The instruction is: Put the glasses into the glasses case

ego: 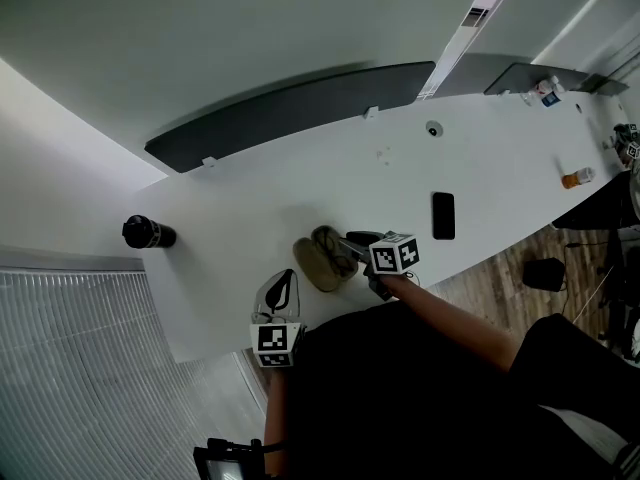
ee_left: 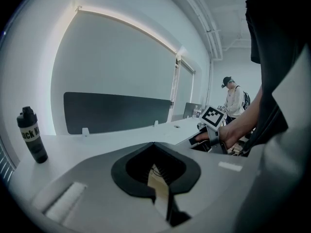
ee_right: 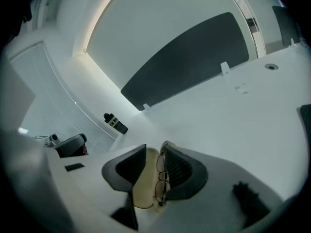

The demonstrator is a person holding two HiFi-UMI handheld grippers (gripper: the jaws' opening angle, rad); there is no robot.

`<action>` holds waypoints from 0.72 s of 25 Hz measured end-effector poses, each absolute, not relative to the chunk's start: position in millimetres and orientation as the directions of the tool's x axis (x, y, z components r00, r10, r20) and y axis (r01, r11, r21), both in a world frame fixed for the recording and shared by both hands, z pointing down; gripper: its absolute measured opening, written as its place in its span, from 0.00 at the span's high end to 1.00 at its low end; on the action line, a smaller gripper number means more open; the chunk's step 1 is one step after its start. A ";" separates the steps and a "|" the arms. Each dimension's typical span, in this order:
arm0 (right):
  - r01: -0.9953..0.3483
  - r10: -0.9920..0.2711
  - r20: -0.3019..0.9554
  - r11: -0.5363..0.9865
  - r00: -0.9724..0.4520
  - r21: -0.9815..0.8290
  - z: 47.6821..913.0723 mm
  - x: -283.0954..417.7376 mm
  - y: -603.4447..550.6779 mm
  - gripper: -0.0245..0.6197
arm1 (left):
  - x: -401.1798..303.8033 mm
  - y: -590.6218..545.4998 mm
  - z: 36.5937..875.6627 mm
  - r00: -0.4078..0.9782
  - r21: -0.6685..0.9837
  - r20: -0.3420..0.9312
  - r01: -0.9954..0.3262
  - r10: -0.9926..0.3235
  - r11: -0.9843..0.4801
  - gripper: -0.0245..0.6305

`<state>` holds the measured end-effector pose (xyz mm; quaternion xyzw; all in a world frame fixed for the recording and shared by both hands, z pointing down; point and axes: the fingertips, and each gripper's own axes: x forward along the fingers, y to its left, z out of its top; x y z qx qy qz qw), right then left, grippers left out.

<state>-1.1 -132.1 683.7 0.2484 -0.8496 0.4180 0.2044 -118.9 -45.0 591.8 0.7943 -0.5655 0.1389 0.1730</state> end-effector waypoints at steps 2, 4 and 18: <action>-0.591 -0.282 0.531 0.529 -0.799 -0.609 682.6 9.0 -134.8 0.77 | -113.9 -47.3 593.9 0.334 0.119 0.418 -0.942 -0.845 -0.314 0.95; -0.606 -0.294 0.538 0.509 -0.790 -0.612 690.9 23.4 -133.1 0.77 | -107.3 -50.6 596.2 0.353 0.120 0.414 -0.935 -0.839 -0.334 0.95; -0.666 -0.292 0.599 0.380 -0.745 -0.642 736.1 68.9 -118.9 0.77 | -102.1 -42.5 650.1 0.418 0.324 0.570 -0.905 -0.707 -0.275 0.90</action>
